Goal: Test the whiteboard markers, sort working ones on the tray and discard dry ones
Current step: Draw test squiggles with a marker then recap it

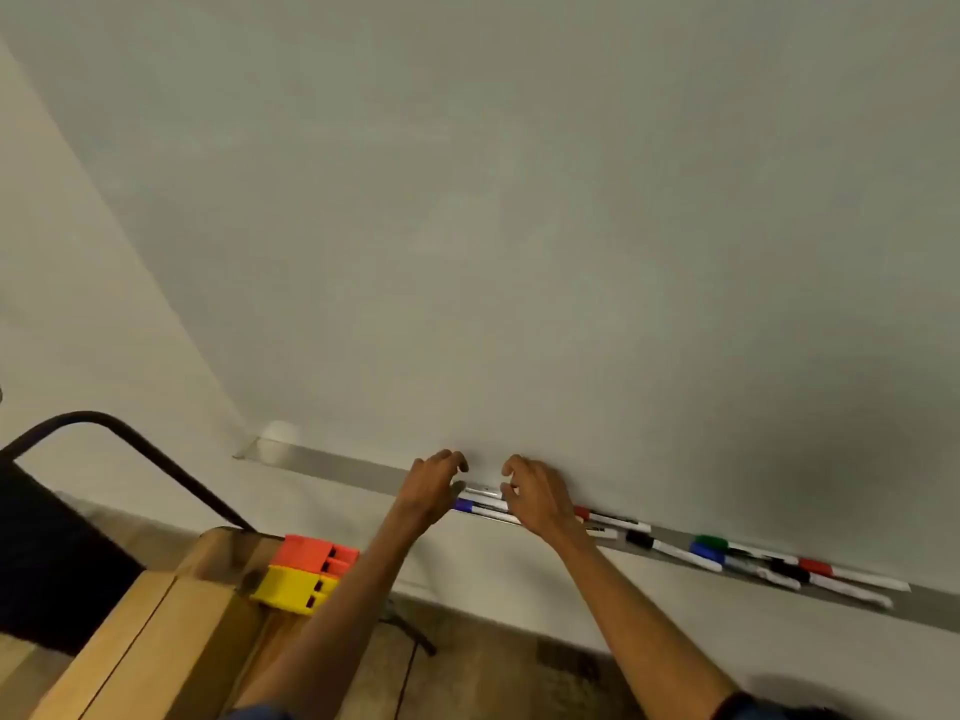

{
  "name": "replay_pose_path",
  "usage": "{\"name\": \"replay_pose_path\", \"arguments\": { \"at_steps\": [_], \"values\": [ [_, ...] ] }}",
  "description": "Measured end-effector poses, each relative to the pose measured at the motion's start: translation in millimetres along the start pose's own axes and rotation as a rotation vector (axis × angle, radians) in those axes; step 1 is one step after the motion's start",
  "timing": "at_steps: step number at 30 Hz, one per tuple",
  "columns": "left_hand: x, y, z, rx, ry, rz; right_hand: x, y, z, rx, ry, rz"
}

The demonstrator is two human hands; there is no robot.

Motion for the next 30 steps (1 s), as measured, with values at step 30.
{"name": "replay_pose_path", "arguments": {
  "at_steps": [30],
  "values": [
    [7,-47,-1,-0.058,-0.284,-0.057,8,-61,-8,-0.043,0.040,-0.116]
  ]
}}
Point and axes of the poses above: each hand's wrist, its own x-axis towards the middle knuckle, its own y-axis out of the back of the hand, z = x × y, the point moved 10 cm from there along x, towards the middle knuckle, and after that the axes turned 3 degrees about y, right-handed, at the moved point
